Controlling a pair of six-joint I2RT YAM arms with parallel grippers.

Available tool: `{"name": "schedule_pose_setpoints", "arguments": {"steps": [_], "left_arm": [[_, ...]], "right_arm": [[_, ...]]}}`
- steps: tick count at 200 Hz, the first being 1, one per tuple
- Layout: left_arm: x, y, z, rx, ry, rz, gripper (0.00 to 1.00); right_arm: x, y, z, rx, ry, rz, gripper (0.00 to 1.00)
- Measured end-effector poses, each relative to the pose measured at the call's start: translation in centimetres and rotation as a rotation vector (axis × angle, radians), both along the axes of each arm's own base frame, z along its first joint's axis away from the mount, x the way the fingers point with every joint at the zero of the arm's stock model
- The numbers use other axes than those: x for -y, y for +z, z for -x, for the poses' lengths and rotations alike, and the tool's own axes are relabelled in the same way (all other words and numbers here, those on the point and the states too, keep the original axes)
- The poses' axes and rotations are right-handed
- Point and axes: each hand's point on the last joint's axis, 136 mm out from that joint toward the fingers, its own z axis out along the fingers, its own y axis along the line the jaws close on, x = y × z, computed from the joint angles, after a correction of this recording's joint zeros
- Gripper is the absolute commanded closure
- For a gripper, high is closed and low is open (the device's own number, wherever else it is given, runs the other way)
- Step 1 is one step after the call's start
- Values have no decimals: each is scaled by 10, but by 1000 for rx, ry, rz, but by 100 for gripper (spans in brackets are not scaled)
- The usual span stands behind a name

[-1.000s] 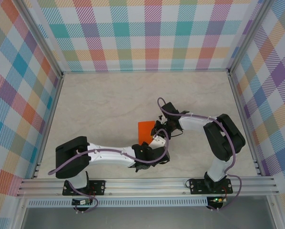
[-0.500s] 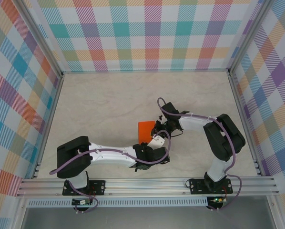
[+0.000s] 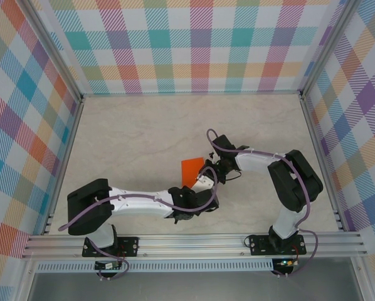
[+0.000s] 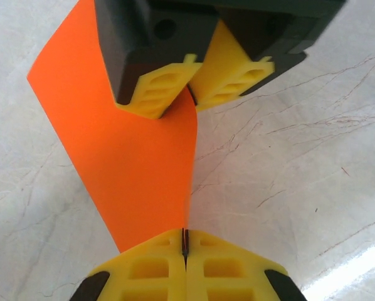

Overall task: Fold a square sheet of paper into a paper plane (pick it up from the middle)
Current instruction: Third fold the triangle at the center of the table.

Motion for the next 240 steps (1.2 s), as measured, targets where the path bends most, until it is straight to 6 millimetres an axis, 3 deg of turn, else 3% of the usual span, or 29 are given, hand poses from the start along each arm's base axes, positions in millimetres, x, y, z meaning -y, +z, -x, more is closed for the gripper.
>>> {"name": "schedule_pose_setpoints", "arguments": {"steps": [30, 60, 88, 111, 136, 163, 240], "left_arm": [[-5, 3, -5, -90, 13, 108, 100], [-6, 7, -10, -181, 17, 231, 100], [-9, 6, -15, -261, 24, 336, 100], [-13, 3, -18, -315, 32, 390, 100], [-14, 3, -17, -369, 34, 444, 100], [-15, 2, -17, -411, 33, 484, 100], [-14, 0, -13, -485, 25, 526, 100]], "right_arm": [[13, 9, -3, 32, -13, 38, 60], [29, 19, -11, 79, -43, 77, 58], [36, 24, -15, 101, -62, 94, 60], [36, 25, -16, 109, -57, 93, 70], [31, 29, -17, 120, -39, 66, 80], [18, 34, -28, 130, -23, 21, 84], [-14, 13, -60, 97, 42, -20, 85]]}}
